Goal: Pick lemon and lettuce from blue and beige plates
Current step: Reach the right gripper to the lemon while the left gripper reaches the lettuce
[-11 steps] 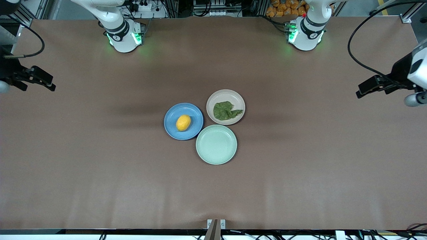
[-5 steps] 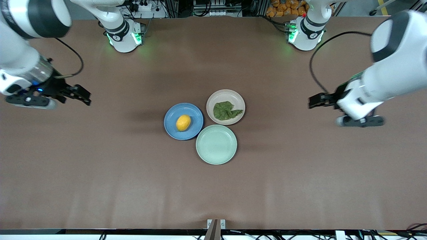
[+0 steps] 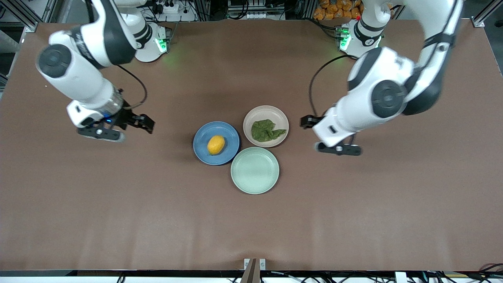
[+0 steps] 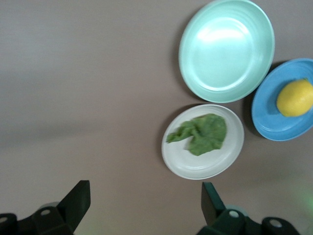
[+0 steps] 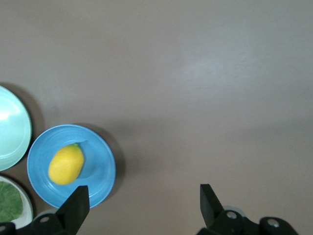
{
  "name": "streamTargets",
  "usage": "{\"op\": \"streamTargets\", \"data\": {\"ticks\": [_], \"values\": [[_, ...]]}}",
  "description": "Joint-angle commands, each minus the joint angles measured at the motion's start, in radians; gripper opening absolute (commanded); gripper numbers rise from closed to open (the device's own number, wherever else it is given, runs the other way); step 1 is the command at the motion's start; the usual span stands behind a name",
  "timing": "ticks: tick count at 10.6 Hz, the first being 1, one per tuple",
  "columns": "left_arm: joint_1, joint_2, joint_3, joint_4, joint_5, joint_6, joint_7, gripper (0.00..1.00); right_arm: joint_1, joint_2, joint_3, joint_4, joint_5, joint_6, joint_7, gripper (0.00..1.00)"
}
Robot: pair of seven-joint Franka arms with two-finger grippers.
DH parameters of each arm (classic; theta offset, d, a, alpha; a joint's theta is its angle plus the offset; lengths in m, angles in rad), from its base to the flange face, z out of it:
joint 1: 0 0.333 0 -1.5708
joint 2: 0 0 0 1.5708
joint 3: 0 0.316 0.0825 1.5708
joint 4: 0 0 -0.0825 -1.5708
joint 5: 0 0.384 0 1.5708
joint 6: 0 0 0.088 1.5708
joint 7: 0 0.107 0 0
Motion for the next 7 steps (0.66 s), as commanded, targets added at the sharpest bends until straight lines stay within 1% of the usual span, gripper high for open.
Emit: {"op": "streamTargets", "data": {"ticks": [1, 2, 3, 4, 5, 6, 7], "values": [[-0.078, 0.080, 0.006, 0.013, 0.062, 0.088, -0.103, 1.00, 0.066, 0.071, 0.006, -0.027, -0.017, 0.103, 0.128, 1.00], [-0.118, 0.108, 0.007, 0.010, 0.093, 0.118, -0.172, 1.00, 0.112, 0.114, 0.006, -0.027, -0.046, 0.140, 0.192, 1.00], [-0.130, 0.140, 0.007, 0.007, 0.115, 0.149, -0.252, 1.00, 0.146, 0.160, 0.006, -0.027, -0.093, 0.185, 0.292, 1.00], [-0.130, 0.166, 0.004, 0.004, 0.116, 0.178, -0.285, 1.00, 0.175, 0.203, 0.007, -0.024, -0.125, 0.223, 0.381, 1.00], [-0.132, 0.183, 0.004, 0.002, 0.107, 0.197, -0.291, 1.00, 0.198, 0.243, 0.007, -0.021, -0.132, 0.267, 0.442, 1.00], [-0.134, 0.192, 0.003, -0.024, 0.103, 0.244, -0.322, 1.00, 0.220, 0.286, 0.006, -0.020, -0.133, 0.327, 0.501, 1.00], [-0.153, 0.195, 0.003, -0.062, 0.104, 0.298, -0.351, 1.00, 0.247, 0.329, 0.006, -0.015, -0.159, 0.384, 0.563, 1.00]]}}
